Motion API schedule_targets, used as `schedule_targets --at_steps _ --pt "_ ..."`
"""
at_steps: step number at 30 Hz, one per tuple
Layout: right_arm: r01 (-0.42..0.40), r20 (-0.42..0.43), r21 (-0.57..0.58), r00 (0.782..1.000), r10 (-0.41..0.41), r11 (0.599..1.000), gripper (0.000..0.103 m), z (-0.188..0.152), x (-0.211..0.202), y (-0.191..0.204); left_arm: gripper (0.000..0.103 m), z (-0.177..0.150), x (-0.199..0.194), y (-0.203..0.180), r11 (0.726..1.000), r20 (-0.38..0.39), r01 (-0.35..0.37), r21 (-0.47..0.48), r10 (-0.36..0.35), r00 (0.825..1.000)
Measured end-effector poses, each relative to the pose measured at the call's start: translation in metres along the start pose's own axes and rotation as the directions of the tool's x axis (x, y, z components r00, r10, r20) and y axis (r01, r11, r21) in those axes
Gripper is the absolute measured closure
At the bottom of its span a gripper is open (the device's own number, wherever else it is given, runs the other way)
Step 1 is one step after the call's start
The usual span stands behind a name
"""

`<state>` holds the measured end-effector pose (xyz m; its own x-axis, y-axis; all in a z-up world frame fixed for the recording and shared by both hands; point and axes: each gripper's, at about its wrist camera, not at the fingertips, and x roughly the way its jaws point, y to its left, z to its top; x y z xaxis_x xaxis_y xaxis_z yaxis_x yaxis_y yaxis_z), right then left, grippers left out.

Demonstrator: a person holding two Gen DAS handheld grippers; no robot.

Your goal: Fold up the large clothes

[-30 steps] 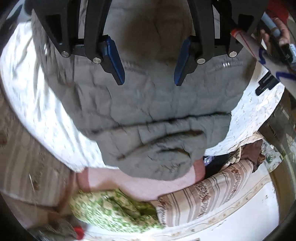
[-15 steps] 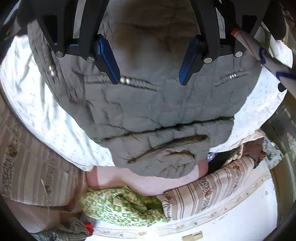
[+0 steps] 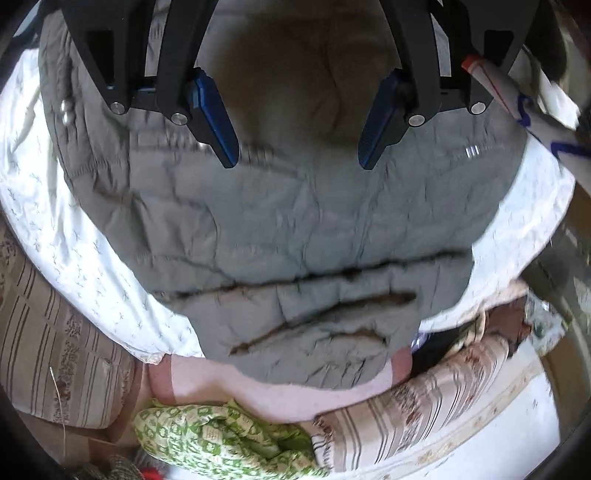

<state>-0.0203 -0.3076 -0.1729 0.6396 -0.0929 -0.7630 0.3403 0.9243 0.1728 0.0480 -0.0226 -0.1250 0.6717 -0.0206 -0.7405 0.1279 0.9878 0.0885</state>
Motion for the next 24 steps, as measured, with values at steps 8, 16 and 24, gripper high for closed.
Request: schedule_targets --at_steps 8,16,24 --pt "0.048 -0.012 -0.025 0.999 -0.048 0.999 0.026 -0.028 -0.008 0.002 0.036 -0.011 -0.007 -0.012 0.998 -0.001 0.037 0.042 -0.037 0.999" --pt "0.068 0.029 -0.097 0.997 -0.065 0.993 0.024 -0.032 -0.023 0.019 0.036 -0.014 -0.015 -0.012 0.998 0.004 0.056 0.042 -0.056 0.998" --pt "0.093 0.053 -0.146 0.995 -0.086 0.985 0.022 -0.036 -0.035 0.031 0.036 -0.017 -0.020 -0.007 0.996 0.003 0.081 0.026 -0.081 0.997"
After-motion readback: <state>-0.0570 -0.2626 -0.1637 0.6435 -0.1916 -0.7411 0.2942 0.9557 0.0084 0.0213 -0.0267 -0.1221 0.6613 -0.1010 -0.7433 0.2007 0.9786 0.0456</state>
